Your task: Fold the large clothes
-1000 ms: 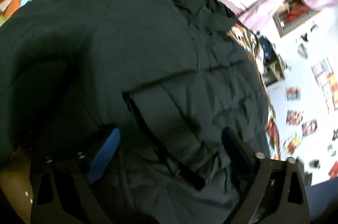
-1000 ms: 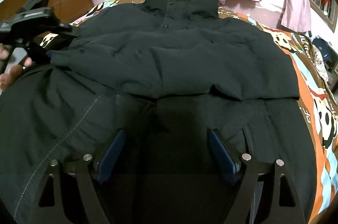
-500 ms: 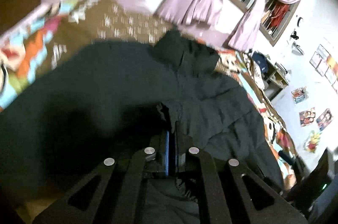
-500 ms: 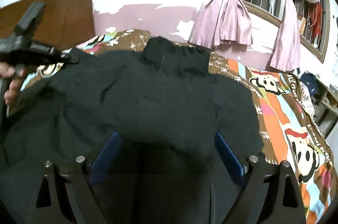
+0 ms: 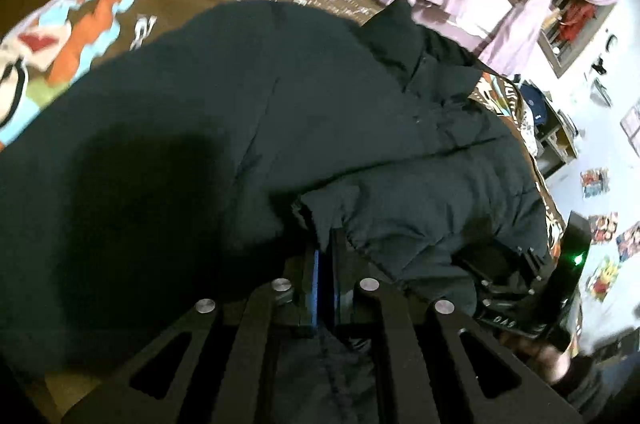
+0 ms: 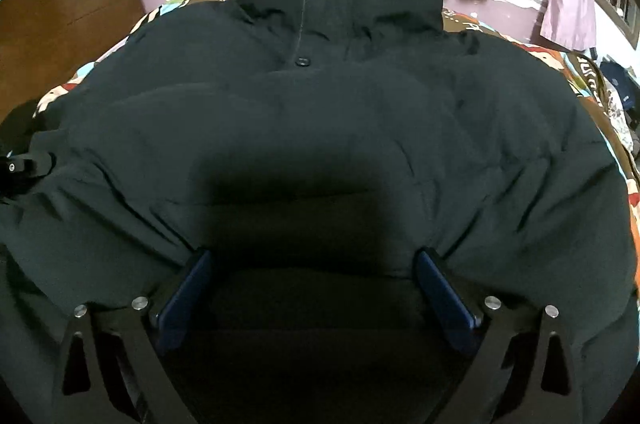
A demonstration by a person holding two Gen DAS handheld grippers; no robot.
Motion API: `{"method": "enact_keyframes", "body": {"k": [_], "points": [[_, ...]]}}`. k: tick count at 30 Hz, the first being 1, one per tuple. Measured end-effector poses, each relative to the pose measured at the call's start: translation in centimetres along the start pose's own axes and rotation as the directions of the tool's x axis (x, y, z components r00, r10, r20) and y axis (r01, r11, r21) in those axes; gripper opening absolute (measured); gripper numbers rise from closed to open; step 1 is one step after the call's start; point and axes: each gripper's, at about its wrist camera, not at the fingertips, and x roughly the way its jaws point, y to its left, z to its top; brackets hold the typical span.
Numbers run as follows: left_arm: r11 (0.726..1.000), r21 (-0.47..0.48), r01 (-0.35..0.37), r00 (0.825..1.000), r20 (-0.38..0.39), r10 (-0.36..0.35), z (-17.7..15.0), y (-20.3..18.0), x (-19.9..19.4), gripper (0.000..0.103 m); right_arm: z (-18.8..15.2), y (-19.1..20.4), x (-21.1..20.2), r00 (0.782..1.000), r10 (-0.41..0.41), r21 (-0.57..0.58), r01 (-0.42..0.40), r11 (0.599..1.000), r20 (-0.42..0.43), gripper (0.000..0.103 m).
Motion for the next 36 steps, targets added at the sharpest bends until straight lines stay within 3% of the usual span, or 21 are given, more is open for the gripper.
{"method": "enact_keyframes", "body": {"k": [4,7,10,12,15,19,23,26,30,32,34,36], "points": [[0.999,-0.041,0.025,1.000,-0.002,-0.025,0.0,0.5,-0.2,0.007,-0.2,-0.5,0.1,1.000,0.012,0.011,-0.012,1.000,-0.004,0.103],[0.998,-0.057,0.016,1.000,0.004,-0.016,0.3,0.6,-1.2,0.014,-0.2,-0.7,0.0,1.000,0.019,0.012,-0.019,1.000,0.017,0.103],[0.996,-0.094,-0.001,0.999,0.047,0.006,-0.3,1.0,-3.3,0.036,-0.5,-0.7,-0.5,0.999,0.018,0.015,-0.019,1.000,0.044,0.103],[0.992,-0.128,0.016,0.997,0.083,-0.006,-0.7,1.4,-5.0,0.061,-0.7,-0.6,-1.1,0.998,-0.003,0.014,0.002,1.000,0.060,0.103],[0.990,-0.138,0.002,0.994,0.111,0.014,-1.2,1.9,-7.7,0.063,-1.4,0.0,-2.3,0.994,-0.044,0.007,0.044,0.999,0.096,0.103],[0.989,-0.099,-0.109,0.982,0.142,0.123,-2.9,2.3,-12.0,0.067,-1.9,-0.1,-3.4,0.992,-0.048,0.012,0.047,0.999,0.120,0.103],[0.958,-0.262,-0.121,0.971,0.170,0.169,-5.6,5.1,-15.3,0.075,-2.3,-0.3,-4.3,0.989,-0.063,0.027,0.060,0.998,0.133,0.103],[0.892,-0.437,-0.117,0.952,0.206,0.225,-8.4,8.5,-17.2,0.076,-2.1,-0.1,-5.1,0.989,-0.083,0.021,0.081,0.996,0.123,0.103],[0.813,-0.557,-0.169,0.920,0.207,0.332,-10.3,12.2,-18.2,0.077,-0.5,0.2,-6.4,0.992,-0.089,0.023,0.087,0.996,0.094,0.103],[0.758,-0.625,-0.187,0.904,0.191,0.381,-11.1,14.4,-18.5,0.077,0.9,0.3,-7.2,0.993,-0.072,0.054,0.067,0.996,0.090,0.103],[0.659,-0.722,-0.213,0.875,0.160,0.458,-12.3,16.3,-19.1,0.077,2.3,0.7,-7.9,0.994,-0.039,0.084,0.031,0.996,0.105,0.103],[0.580,-0.786,-0.214,0.845,0.148,0.514,-13.3,17.7,-19.9,0.077,3.8,1.5,-8.0,0.993,-0.005,0.094,-0.007,0.996,0.120,0.103]]}}
